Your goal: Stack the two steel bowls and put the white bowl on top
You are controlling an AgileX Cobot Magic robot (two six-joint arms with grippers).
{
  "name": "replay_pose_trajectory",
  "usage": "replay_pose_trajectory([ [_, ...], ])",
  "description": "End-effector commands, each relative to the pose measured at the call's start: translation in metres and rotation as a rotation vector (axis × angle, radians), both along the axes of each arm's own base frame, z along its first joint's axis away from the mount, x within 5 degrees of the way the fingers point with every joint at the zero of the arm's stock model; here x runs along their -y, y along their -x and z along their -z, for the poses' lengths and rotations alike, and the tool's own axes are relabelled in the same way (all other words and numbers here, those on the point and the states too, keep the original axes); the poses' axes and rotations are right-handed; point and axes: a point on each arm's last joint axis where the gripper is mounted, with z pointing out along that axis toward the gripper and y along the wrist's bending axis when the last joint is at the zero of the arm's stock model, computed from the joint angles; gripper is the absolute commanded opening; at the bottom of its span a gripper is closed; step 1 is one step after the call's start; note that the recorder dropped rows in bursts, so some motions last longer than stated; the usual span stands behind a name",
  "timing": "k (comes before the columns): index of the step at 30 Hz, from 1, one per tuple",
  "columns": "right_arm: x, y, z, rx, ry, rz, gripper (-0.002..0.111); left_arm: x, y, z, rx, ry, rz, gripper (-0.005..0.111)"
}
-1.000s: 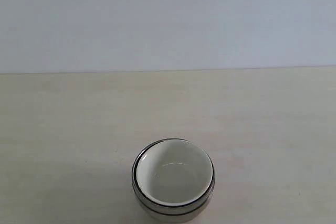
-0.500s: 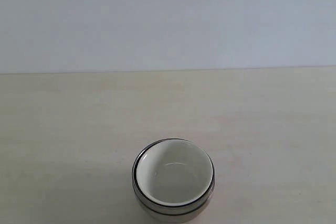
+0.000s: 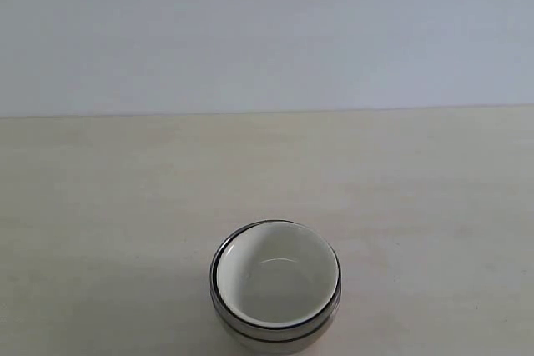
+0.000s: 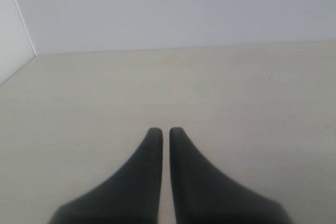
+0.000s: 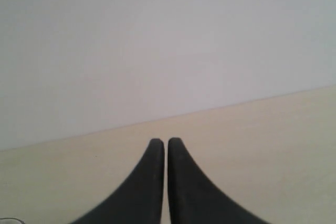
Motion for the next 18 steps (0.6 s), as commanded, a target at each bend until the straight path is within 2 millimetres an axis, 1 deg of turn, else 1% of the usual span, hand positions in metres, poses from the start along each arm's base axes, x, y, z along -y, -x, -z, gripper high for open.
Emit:
replay_pose_trajectory([
  [1,-0.0014,0.0002,0.0025,-0.008,0.043,-0.015,0.000,0.0001,0.0001,0.0010,0.001,0.014,-0.002,0.004],
  [10,-0.0039,0.0005,0.0094,-0.075,0.126,-0.043,0.000,0.0001,0.0001,0.0010,0.001,0.014,-0.002,0.004],
  [18,0.0048,-0.0001,0.0116,-0.109,0.060,0.050,0.000,0.0001,0.0001,0.0010,0.001,0.014,-0.002,0.004],
])
